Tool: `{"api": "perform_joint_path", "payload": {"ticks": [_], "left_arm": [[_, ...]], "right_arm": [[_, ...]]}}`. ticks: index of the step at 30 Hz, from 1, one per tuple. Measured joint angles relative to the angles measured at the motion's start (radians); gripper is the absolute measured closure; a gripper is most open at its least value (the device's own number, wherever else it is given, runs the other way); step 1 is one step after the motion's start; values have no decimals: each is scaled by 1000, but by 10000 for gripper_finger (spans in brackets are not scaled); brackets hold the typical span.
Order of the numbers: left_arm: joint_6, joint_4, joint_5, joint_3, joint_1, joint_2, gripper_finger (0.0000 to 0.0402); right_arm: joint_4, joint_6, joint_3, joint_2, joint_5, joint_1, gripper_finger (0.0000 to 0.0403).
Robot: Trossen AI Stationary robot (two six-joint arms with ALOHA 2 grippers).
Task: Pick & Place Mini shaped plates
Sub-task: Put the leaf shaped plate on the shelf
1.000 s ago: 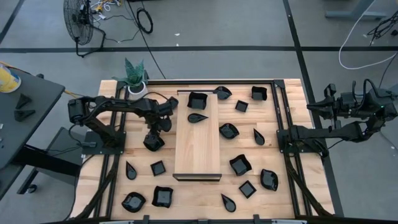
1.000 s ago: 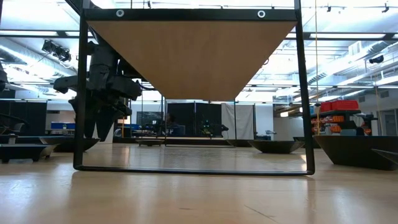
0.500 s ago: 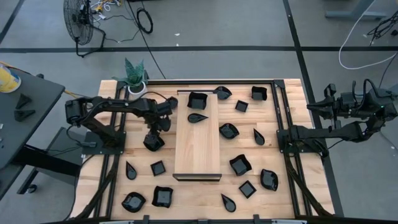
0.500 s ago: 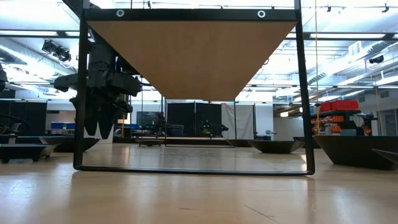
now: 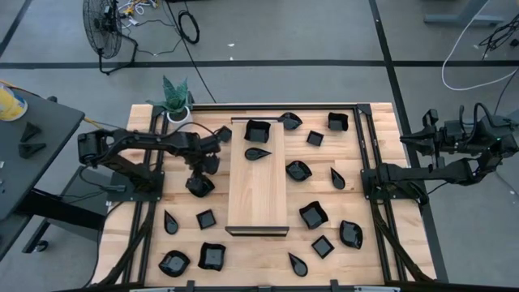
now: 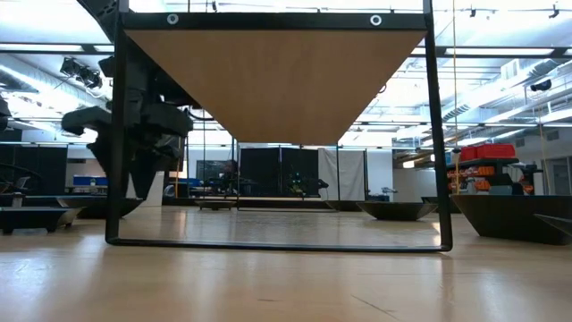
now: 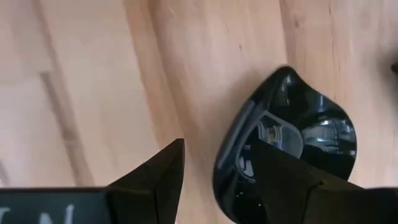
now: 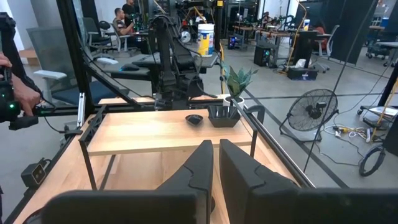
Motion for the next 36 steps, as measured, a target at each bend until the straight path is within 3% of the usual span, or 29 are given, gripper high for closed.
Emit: {"api": "perform_joint_path", "payload": {"ticks": [12, 23, 36], "left_arm": [[-19, 6, -6, -31, -15, 0, 217], [-26, 5, -5, -31, -15, 1, 317], [-26, 2, -9, -30, -15, 1, 387]], "right_arm": [[0, 0, 0, 0, 0, 0, 369], [0, 0, 0, 0, 0, 0, 369], [0, 0, 0, 0, 0, 0, 369]]}}
